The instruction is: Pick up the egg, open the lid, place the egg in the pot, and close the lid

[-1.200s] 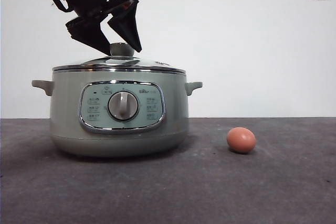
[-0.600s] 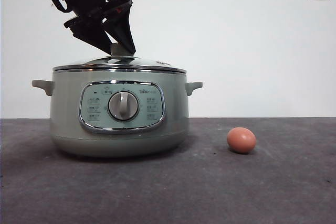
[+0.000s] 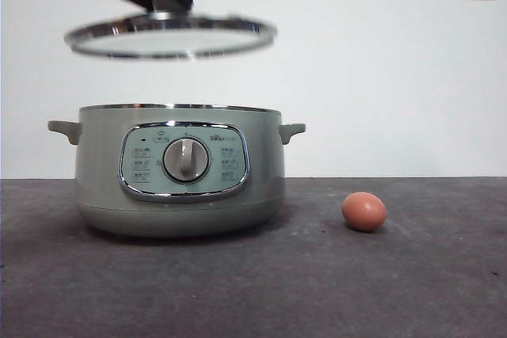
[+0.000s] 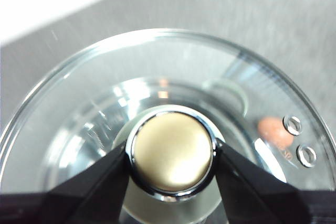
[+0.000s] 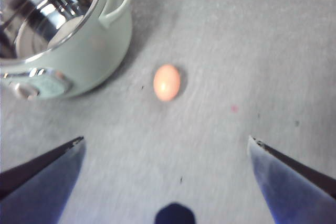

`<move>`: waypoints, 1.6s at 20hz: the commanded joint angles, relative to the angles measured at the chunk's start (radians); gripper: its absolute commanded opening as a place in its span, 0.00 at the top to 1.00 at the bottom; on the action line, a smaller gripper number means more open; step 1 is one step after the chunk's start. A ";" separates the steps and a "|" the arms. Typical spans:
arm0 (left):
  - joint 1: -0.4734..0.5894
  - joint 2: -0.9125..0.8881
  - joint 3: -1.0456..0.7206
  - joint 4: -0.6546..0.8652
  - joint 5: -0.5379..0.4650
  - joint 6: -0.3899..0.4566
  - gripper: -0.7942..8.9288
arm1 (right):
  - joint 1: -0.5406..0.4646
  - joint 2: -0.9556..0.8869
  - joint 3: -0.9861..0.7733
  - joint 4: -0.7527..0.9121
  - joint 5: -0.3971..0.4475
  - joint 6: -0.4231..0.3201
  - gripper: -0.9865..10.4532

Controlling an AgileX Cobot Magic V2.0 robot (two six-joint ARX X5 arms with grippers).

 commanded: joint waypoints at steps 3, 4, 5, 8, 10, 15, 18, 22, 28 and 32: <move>0.018 -0.178 0.008 -0.061 0.000 -0.022 0.93 | 0.041 0.111 0.003 0.089 -0.003 0.024 0.42; 0.024 -0.220 0.008 -0.085 -0.008 -0.024 0.93 | 0.061 0.148 0.003 0.110 -0.003 0.024 0.42; 0.028 -0.267 0.008 -0.115 -0.031 -0.024 0.93 | 0.079 0.187 0.003 0.134 -0.003 0.024 0.42; 0.037 -0.397 0.008 -0.221 -0.096 -0.027 0.93 | 0.142 0.312 0.003 0.216 0.017 0.027 0.42; 0.042 -0.475 0.008 -0.302 -0.122 -0.043 0.93 | 0.173 0.392 0.003 0.266 0.065 0.027 0.42; 0.044 -0.631 0.008 -0.457 -0.159 -0.085 0.93 | 0.229 0.576 0.003 0.382 0.114 0.045 0.42; 0.044 -0.698 0.008 -0.537 -0.196 -0.111 0.93 | 0.252 0.669 0.003 0.430 0.167 0.045 0.42; 0.044 -0.752 0.008 -0.631 -0.204 -0.145 0.93 | 0.268 0.761 0.003 0.476 0.199 0.045 0.42; 0.044 -0.774 0.008 -0.674 -0.208 -0.148 0.93 | 0.269 0.832 0.003 0.520 0.225 0.053 0.46; 0.044 -0.774 0.008 -0.674 -0.208 -0.148 0.93 | 0.276 0.850 0.003 0.541 0.226 0.061 0.54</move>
